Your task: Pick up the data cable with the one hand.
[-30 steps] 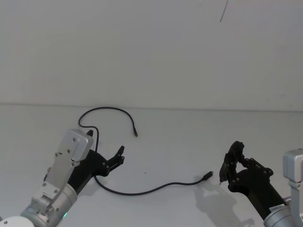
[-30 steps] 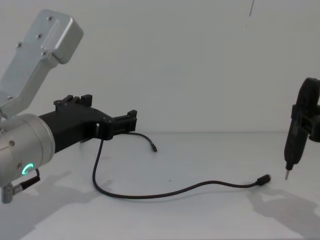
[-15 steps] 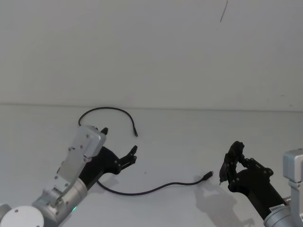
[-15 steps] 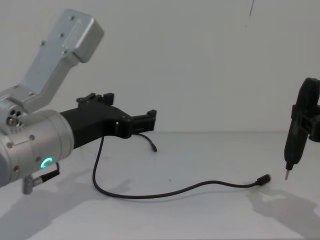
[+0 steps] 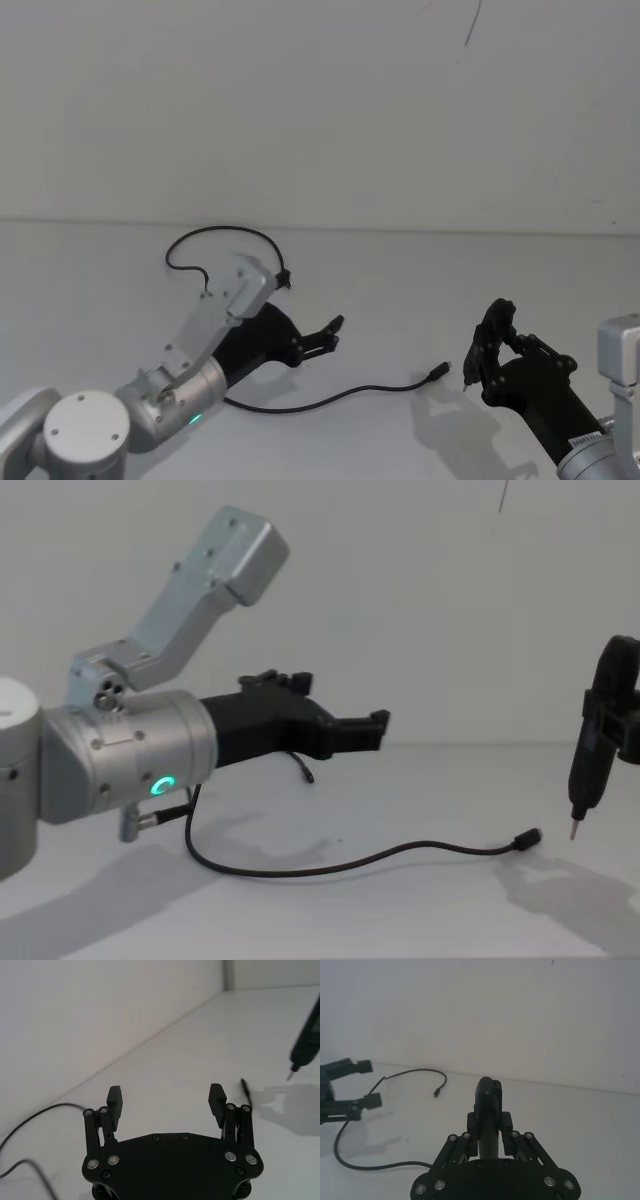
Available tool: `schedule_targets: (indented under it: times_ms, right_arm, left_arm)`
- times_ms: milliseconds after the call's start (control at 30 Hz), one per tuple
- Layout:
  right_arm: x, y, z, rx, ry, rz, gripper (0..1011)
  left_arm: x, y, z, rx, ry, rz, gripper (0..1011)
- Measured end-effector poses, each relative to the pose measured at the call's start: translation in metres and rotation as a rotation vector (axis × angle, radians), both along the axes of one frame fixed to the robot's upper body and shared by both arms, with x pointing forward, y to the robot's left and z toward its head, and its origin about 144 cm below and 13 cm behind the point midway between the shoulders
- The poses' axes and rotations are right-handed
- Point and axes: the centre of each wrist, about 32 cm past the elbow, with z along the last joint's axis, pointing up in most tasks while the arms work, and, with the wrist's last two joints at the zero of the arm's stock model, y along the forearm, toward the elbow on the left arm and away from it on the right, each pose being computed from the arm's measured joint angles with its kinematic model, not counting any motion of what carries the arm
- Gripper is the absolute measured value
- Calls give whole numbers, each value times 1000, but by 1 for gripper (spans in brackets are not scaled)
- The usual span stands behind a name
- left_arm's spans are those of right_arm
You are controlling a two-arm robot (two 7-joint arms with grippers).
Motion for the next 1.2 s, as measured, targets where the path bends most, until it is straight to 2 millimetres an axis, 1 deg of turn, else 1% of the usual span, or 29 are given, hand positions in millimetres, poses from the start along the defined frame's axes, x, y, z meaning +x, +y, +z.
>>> schedule_targets:
  times_ms: [133,233,567,833,1200]
  right_arm:
    - [0,0,0,0,0,0,269]
    - [0,0,0,0,0,0,269]
    - [0,0,0,0,0,0,269]
    - [0,0,0,0,0,0,269]
    - [0,0,0,0,0,0,269]
  left_arm:
    - [14,-7,3,23,21,-70,1001]
    - [20,-10,4,34,33,-104,1001]
    - [52,-24,7,100,133,-280,1001]
    - [72,-25,5,148,223,-372,1001]
    - [84,-19,7,178,272,-409,1001]
